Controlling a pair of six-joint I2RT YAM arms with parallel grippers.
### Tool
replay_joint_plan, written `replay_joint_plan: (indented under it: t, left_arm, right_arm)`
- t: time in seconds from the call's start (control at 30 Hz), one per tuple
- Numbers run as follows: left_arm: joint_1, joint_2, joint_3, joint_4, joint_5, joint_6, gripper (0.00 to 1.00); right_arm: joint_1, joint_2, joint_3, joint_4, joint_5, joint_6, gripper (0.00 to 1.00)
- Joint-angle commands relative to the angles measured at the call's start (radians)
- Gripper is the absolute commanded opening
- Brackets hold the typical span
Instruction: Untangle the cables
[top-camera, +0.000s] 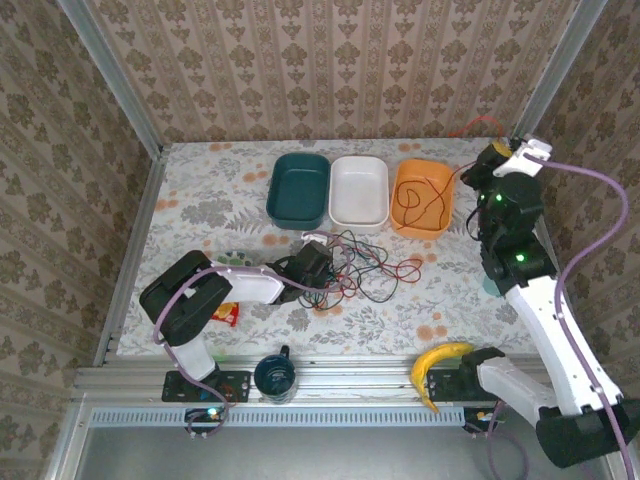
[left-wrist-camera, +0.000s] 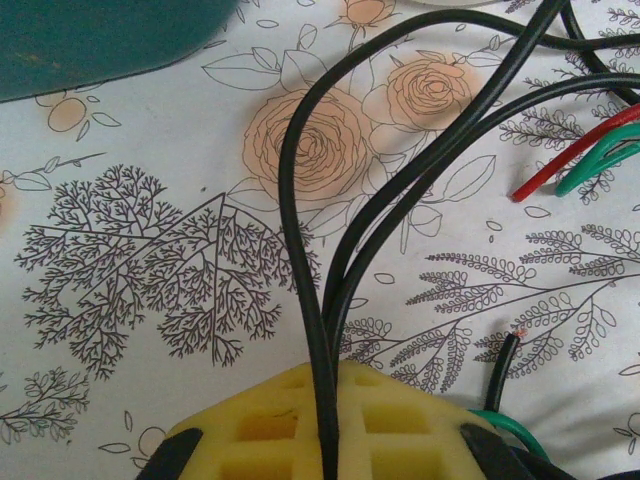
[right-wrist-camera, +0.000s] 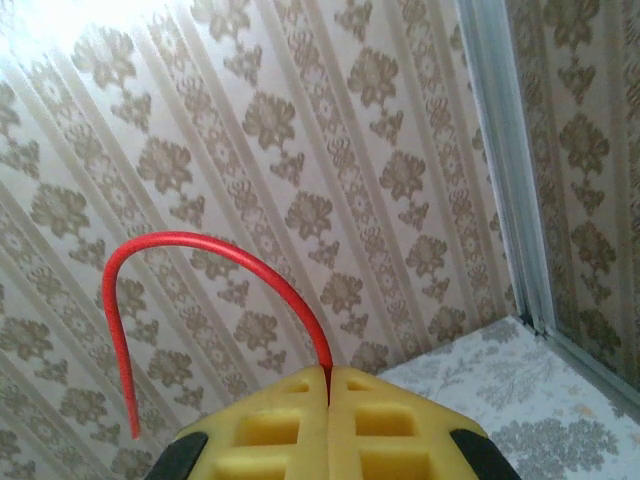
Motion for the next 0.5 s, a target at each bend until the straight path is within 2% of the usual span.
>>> replay_joint_plan:
  t: [0.0, 0.23, 0.47]
  left_arm:
    - [0.01, 0.014, -0.035, -0.131, -0.012, 0.01, 0.0]
    - [0.011, 0.013, -0.03, -0.134, -0.007, 0.015, 0.0]
    - [0.01, 0.027, -0.013, -0.133, 0.009, 0.022, 0.0]
  right_arm:
    - [0.002, 0.037, -0.017, 0.053, -0.026, -0.006, 0.0]
    - [0.007, 0.058, -0.028, 0.111, -0.03, 0.01, 0.0]
    - [0.007, 0.055, -0.039, 0.199, 0.114, -0.017, 0.0]
